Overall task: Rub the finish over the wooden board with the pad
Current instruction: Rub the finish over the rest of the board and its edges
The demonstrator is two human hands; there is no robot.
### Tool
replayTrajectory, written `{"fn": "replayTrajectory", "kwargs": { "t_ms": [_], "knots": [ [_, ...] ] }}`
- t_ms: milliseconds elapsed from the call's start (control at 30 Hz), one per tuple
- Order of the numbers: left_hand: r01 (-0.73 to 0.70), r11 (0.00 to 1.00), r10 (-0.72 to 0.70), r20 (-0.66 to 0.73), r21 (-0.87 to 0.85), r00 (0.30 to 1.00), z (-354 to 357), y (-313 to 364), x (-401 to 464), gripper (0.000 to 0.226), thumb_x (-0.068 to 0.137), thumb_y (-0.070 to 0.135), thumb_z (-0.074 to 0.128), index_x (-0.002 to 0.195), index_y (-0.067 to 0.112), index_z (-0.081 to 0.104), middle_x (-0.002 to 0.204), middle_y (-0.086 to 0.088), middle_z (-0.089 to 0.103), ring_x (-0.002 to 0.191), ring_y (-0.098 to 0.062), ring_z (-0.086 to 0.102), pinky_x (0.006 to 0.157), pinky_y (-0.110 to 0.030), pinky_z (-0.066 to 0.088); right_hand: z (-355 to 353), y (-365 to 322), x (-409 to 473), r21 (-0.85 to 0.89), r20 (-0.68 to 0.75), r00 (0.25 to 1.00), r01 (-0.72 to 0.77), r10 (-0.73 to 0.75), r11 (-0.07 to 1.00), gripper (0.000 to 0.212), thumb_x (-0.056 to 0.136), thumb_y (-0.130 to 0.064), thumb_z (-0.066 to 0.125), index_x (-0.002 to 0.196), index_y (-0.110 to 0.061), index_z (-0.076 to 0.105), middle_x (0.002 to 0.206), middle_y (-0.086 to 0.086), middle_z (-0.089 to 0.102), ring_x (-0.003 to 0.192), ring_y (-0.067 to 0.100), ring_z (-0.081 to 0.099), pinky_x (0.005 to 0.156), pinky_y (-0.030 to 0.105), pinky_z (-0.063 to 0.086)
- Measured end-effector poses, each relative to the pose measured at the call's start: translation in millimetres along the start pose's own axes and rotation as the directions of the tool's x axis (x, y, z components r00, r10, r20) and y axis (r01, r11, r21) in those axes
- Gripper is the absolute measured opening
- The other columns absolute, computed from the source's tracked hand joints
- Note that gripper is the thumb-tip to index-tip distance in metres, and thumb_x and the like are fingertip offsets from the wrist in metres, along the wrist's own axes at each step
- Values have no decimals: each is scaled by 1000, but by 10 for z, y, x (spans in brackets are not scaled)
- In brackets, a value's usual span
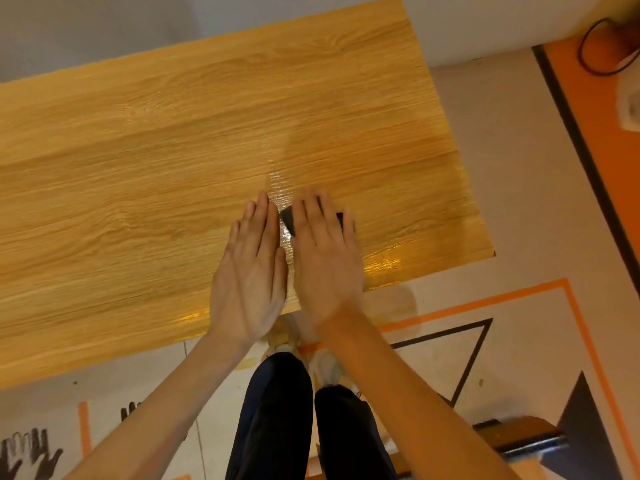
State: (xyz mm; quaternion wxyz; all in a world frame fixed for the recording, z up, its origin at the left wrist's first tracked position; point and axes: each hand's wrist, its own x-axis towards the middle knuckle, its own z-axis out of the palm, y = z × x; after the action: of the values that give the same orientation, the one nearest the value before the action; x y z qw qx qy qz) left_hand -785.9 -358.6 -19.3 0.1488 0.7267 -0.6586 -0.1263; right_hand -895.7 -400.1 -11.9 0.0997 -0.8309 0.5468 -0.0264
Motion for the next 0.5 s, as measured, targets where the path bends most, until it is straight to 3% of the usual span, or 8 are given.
{"fn": "replayTrajectory", "kwargs": {
  "t_ms": [67,133,200,267,333,400,500],
  "knots": [
    [-18,1000,18,-7,5,1000,3,12,-10,55,105,23,23,155,1,24,166,-11,16,154,-21,10,126,-33,6,-36,119,13,-25,77,986,147,-145,989,60,97,-23,21,153,-13,2,163,6,1,150,23,-2,119,44,-6],
    [-36,999,36,-17,11,999,1,4,-17,54,106,21,25,155,0,24,166,-12,16,154,-23,11,126,-32,4,-124,551,101,-123,18,993,120,-119,985,64,94,-14,45,151,-11,16,160,8,16,149,25,12,119,48,12],
    [-36,999,36,-26,4,999,3,0,-17,54,106,22,25,155,0,24,166,-12,16,154,-23,11,126,-33,5,-250,1106,149,-102,-77,993,-99,91,990,51,99,-15,43,147,-9,27,157,10,28,145,26,23,117,49,21],
    [-27,1000,27,-33,-3,999,9,10,-23,54,106,23,24,156,1,24,166,-12,16,154,-23,12,126,-35,7,-350,1451,114,-7,-120,948,-297,294,955,47,103,-20,30,150,-11,25,158,7,25,146,25,21,120,48,15],
    [-21,1000,20,-41,-8,999,13,16,-24,55,106,25,23,155,1,24,165,-12,16,154,-23,12,126,-36,8,-274,1314,91,58,-168,904,-389,393,919,50,103,-18,29,152,-9,19,160,9,19,147,27,17,121,49,12],
    [-19,1000,19,-49,-6,999,18,3,-16,54,106,25,23,156,2,24,166,-11,16,154,-22,12,127,-36,8,-115,832,-2,30,-194,933,-302,302,953,56,100,-16,35,151,-6,15,160,13,17,148,30,15,121,50,12],
    [-26,1000,26,-42,11,999,24,-25,-31,53,107,24,24,156,3,22,166,-10,14,155,-22,10,127,-34,7,86,161,-243,-13,-137,989,47,-48,999,58,98,-21,42,150,-8,20,159,11,22,147,28,19,120,46,14]
  ]
}}
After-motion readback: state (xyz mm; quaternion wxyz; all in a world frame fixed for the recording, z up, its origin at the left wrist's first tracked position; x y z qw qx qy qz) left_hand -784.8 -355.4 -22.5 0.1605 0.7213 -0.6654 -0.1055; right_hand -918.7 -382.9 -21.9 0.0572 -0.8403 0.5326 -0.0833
